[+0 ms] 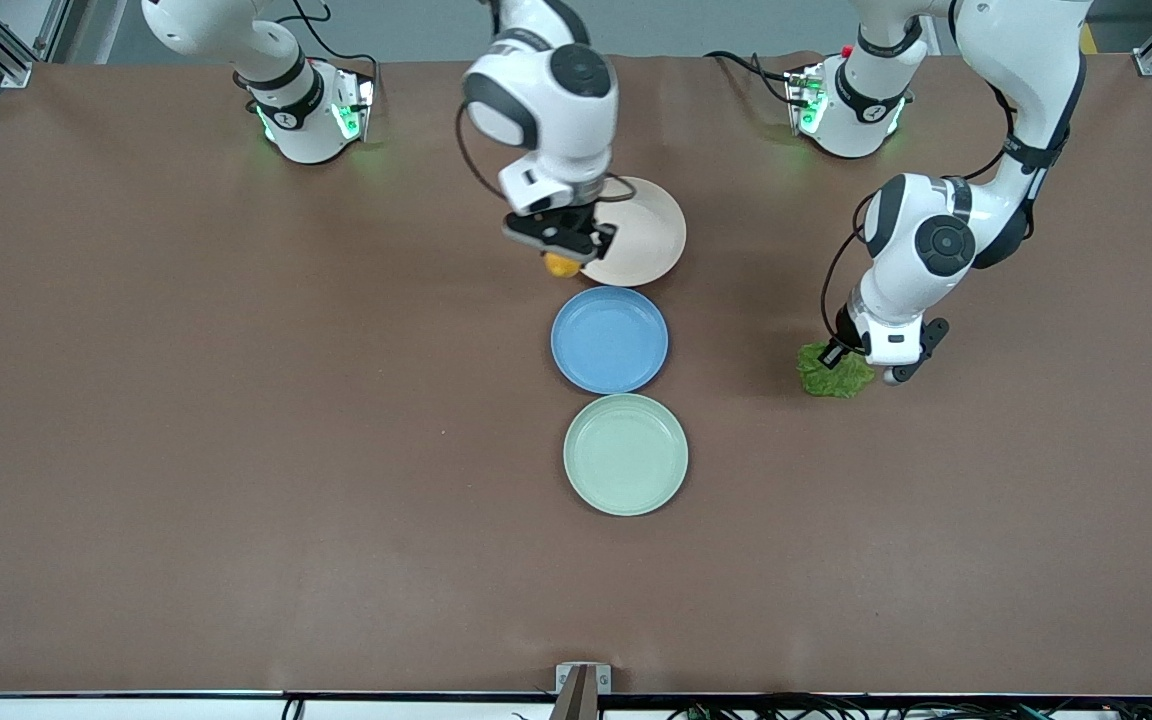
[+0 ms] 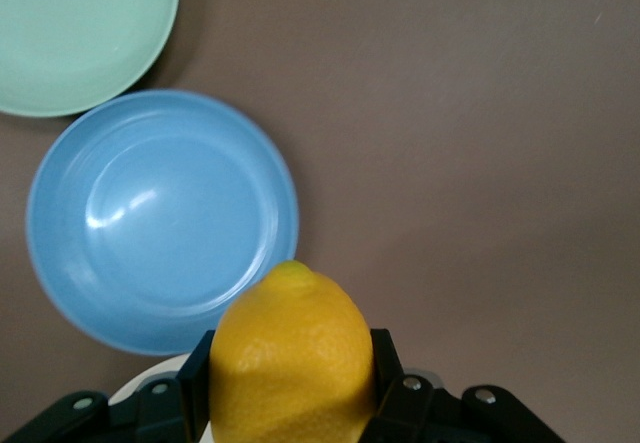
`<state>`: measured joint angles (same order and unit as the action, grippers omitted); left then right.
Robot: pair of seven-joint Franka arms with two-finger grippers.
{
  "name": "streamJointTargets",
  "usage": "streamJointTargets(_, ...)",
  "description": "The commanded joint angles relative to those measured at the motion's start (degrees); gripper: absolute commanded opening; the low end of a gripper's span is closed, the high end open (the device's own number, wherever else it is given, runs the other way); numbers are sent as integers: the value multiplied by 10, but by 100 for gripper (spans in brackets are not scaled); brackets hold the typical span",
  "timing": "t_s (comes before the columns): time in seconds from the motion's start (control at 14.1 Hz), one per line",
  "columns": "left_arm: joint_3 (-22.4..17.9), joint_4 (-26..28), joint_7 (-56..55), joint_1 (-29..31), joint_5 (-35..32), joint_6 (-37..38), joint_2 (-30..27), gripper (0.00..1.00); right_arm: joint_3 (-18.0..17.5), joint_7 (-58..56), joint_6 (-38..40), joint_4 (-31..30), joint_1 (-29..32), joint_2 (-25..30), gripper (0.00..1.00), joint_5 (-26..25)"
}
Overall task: Pick lemon and lettuce from plates
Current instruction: 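Lower the lettuce with the left gripper while the right gripper carries the lemon, then open the left gripper and raise it off the lettuce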
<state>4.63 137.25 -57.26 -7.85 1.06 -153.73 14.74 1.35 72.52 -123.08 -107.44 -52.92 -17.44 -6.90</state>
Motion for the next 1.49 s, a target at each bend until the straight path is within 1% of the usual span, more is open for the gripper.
streamJointTargets(0.0,3,4,20,14,-14,-37,18,6,-11,-126,-13,-95,81,73,0,14)
streamJointTargets(0.14,3,3,24,15,-14,-51,30,7,-10,-250,-13,-127,160,93,0,33)
streamJointTargets(0.28,3,2,25,15,-14,-51,32,12,-10,-350,-14,-134,233,93,0,40)
streamJointTargets(0.36,3,-1,25,16,-14,-51,31,24,-10,-403,-15,-134,265,92,0,46)
streamJointTargets(0.5,3,-9,23,17,-14,-51,27,68,-10,-508,-15,-134,335,91,0,56)
streamJointTargets(0.64,3,-25,15,18,-14,-51,24,93,-9,-570,-13,-141,382,92,1,56)
streamJointTargets(0.71,4,-34,15,19,-15,-51,23,100,-9,-589,-16,-150,403,92,1,56)
streamJointTargets(0.92,4,-70,19,19,-15,-46,20,100,-9,-644,-56,-189,447,92,1,56)
streamJointTargets(0.99,4,-74,32,20,-15,-45,19,99,-9,-664,-67,-199,461,90,1,56)
streamJointTargets(1.14,4,-82,122,20,-15,-36,11,99,-9,-705,-95,-213,494,84,1,56)
streamJointTargets(1.21,4,-92,161,19,-15,-16,8,99,-10,-718,-109,-220,502,82,1,57)
streamJointTargets(1.42,1,-142,306,20,-15,95,-1,99,-11,-734,-170,-250,506,58,1,85)
